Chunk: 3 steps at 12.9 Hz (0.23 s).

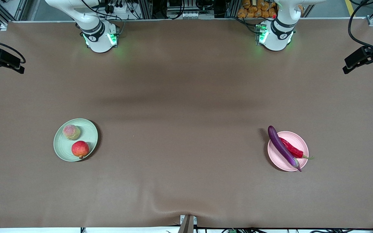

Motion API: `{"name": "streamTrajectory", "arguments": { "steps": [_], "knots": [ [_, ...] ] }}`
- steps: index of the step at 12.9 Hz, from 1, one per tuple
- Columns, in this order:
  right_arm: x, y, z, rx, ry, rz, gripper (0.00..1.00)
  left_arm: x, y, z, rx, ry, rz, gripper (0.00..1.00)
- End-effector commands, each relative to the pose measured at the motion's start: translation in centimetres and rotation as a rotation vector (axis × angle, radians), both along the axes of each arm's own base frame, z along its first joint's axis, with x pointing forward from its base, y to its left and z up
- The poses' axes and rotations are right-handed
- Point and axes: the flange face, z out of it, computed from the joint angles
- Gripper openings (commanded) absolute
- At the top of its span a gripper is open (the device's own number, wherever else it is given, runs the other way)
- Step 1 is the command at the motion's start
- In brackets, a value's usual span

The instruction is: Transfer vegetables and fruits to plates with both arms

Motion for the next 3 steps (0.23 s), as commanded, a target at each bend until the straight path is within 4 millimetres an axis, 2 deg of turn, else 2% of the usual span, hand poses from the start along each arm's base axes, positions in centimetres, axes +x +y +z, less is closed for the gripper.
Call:
{"name": "streamTrajectory", "arguments": {
  "steps": [1, 3],
  "knots": [
    [0.15, -0.18, 0.40, 0.001, 0.004, -0.016, 1.00, -0.46, -0.85, 0.17, -0.006, 0.015, 0.022, 1.00],
    [0.20, -0.18, 0.32, 0.001, 0.005, -0.016, 1.00, -0.57, -1.15, -0.02, -0.003, 0.028, 0.021, 1.00]
  ]
}}
